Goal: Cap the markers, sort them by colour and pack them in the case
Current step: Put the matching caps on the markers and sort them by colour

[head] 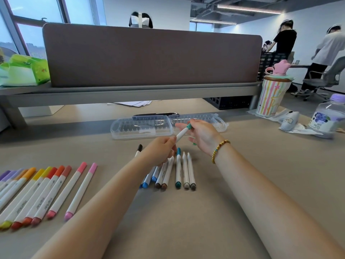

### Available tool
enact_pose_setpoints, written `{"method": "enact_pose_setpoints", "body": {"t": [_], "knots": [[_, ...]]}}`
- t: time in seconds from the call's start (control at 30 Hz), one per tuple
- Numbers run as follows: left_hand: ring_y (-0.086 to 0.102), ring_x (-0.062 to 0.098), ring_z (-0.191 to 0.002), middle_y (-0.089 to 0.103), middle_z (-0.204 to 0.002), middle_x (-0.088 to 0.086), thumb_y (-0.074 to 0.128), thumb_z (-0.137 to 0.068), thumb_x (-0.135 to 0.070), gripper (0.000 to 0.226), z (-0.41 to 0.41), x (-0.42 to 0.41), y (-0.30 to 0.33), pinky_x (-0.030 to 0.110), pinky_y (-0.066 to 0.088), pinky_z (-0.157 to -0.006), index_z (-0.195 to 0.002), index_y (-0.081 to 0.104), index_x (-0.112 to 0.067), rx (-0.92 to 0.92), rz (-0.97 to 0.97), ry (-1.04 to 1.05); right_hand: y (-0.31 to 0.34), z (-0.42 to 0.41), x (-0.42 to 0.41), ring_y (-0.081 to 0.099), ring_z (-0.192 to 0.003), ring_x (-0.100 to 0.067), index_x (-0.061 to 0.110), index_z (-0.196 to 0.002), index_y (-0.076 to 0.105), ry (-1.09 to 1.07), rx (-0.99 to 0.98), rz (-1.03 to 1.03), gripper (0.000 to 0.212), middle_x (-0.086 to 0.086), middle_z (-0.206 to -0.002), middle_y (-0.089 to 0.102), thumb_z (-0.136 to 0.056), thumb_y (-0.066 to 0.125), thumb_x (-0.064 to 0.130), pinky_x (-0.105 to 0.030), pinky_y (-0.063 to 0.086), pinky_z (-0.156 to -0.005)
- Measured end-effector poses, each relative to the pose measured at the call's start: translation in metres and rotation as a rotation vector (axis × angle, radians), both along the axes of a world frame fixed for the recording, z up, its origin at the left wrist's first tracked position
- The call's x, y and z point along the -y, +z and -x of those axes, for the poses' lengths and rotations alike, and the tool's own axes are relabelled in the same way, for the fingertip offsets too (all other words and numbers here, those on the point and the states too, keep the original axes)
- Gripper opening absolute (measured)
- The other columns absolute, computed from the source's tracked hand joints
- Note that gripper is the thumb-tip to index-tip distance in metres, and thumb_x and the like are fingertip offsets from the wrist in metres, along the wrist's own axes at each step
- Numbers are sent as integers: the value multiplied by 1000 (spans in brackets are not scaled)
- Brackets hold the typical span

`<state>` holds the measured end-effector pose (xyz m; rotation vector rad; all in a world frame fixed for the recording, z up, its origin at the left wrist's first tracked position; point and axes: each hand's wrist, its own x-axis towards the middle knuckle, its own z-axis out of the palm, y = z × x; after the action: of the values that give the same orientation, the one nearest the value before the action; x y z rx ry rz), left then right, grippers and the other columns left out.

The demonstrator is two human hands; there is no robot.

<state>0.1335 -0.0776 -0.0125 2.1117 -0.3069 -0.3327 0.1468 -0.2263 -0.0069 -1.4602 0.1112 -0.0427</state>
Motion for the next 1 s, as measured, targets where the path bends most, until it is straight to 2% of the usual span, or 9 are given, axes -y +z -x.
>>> {"method": "enact_pose_setpoints", "body": {"t": [0.13, 0.2, 0.27, 0.33, 0.4, 0.53, 0.67, 0.87, 1.0], "knots": [[33, 9, -44, 39, -54, -4, 31, -101, -39, 39, 1, 1, 3, 20, 31, -44, -80, 51, -14, -38, 66, 30, 2, 1, -9, 56, -113, -13, 14, -104, 45, -45, 50, 180, 20, -5, -118, 66, -104, 28, 24, -32, 35, -98], [33, 9, -44, 40, -54, -4, 32, -100, -38, 38, 1, 2, 4, 21, 31, -44, -80, 51, -13, -55, 115, 61, 3, 1, -14, 59, -92, -9, 14, -105, 45, -106, 84, 398, 22, -8, -118, 64, -103, 27, 27, -20, 40, -72], [34, 10, -46, 40, -56, -2, 33, -100, -39, 38, 2, 3, 5, 22, 31, -45, -80, 52, -13, -34, 110, 85, 4, 2, -15, 52, -70, -8, 13, -107, 50, -162, 123, 554, 28, -10, -116, 62, -103, 27, 28, -17, 35, -54], [33, 11, -46, 40, -58, -1, 33, -100, -39, 38, 2, 5, 4, 23, 31, -44, -79, 51, -13, -1, 81, 99, 6, 3, -14, 61, -86, -19, 8, -114, 55, -192, 159, 605, 33, -9, -111, 63, -103, 29, 26, -22, 43, -60], [32, 11, -45, 41, -58, -1, 32, -100, -40, 37, 3, 7, 4, 23, 30, -43, -79, 50, -14, 22, 61, 102, 8, 5, -10, 60, -102, -28, 6, -116, 57, -193, 171, 597, 35, -3, -99, 62, -102, 31, 25, -20, 45, -66], [32, 10, -44, 41, -58, -1, 31, -100, -38, 37, 6, 9, 2, 21, 30, -41, -78, 48, -15, 52, 50, 92, 10, 7, -8, 53, -86, -15, 6, -117, 59, -175, 162, 578, 35, 2, -84, 60, -102, 34, 24, -22, 46, -68], [33, 10, -46, 42, -60, -1, 30, -101, -37, 36, 8, 9, 2, 22, 31, -43, -79, 48, -14, 41, 49, 81, 5, 6, -8, 48, -72, -9, 6, -113, 60, -169, 148, 531, 34, 2, -76, 56, -102, 33, 24, -12, 38, -56], [35, 11, -46, 41, -59, 0, 30, -101, -35, 36, 18, 19, 5, 20, 32, -39, -76, 46, -15, 6, 157, 54, 8, 15, 2, 35, -60, -9, 11, -87, 66, -48, 74, 52, 30, 1, -68, 45, -100, 41, 19, -20, 31, -54], [43, 11, -49, 49, -60, 1, 33, -100, -38, 42, 24, 22, 8, 19, 38, -42, -72, 56, -17, 117, 40, -56, 10, 20, 15, 34, -55, -8, 10, -83, 66, 6, 65, 12, 27, 3, -62, 41, -98, 45, 16, -19, 28, -51]]}}
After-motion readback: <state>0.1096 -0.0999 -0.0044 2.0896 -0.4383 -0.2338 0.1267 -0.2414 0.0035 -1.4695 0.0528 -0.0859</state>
